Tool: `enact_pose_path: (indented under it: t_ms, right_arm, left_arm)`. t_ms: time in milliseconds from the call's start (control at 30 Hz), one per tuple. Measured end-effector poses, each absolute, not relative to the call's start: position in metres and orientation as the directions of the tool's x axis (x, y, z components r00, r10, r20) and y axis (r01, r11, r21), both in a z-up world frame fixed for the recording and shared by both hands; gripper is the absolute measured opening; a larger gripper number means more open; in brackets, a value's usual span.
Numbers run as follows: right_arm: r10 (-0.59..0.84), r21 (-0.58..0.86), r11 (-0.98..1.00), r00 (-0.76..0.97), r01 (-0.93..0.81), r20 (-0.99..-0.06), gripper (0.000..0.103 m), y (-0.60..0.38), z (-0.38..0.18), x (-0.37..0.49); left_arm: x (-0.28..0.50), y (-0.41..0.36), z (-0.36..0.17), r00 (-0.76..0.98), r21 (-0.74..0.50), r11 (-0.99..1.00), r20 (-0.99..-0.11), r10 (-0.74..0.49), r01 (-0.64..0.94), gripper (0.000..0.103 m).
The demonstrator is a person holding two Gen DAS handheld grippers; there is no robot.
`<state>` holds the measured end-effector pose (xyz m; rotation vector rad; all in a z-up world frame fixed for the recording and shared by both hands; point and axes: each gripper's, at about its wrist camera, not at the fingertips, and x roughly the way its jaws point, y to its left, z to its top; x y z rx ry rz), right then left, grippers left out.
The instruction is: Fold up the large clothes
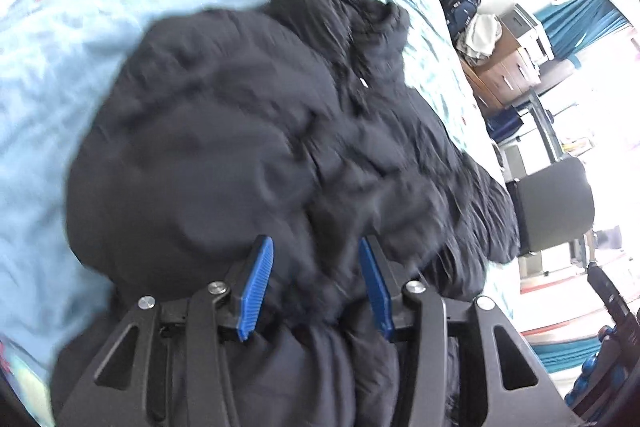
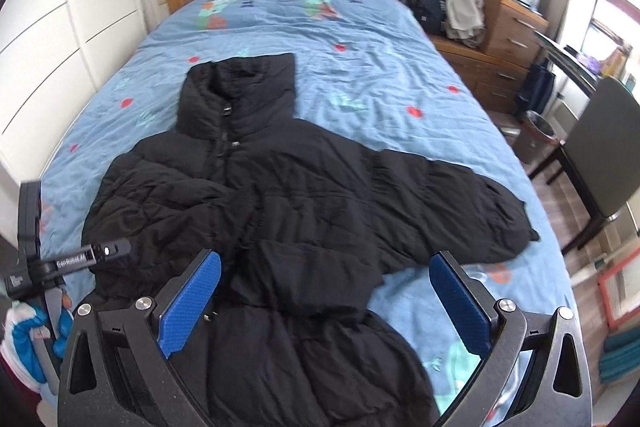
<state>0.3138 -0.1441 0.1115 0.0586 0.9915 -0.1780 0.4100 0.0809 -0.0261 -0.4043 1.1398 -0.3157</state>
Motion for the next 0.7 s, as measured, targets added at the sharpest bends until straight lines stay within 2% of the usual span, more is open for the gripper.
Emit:
enact_pose_path:
  t_ms: [267,433,700]
  right_arm:
    - [-0.005,0.022,0.999,0.539,0.045,-0.842,0.102,-0.065,0.063,0.388]
    - [-0.006,-0.012,1.0,0.518,-0.008,-0.856,0.102,-0.035,0.026,0.424]
    - [-0.023,-0.023,1.0,0.336,0.003,-0.941,0.102,-0.043,-0.05,0.429]
  left_arm:
    - [0.47,0.103,-0.028,0.436,-0.324,0.946,-0.847,-0.304,0.029,0.044]
    - [0.489,0.103,-0.059,0.429,-0.262,0.965,-0.869,-0.248,0.028,0.044]
    - [0.49,0.092,-0.107,0.384,-0.21,0.977,-0.9,-0.206,0.031,0.05]
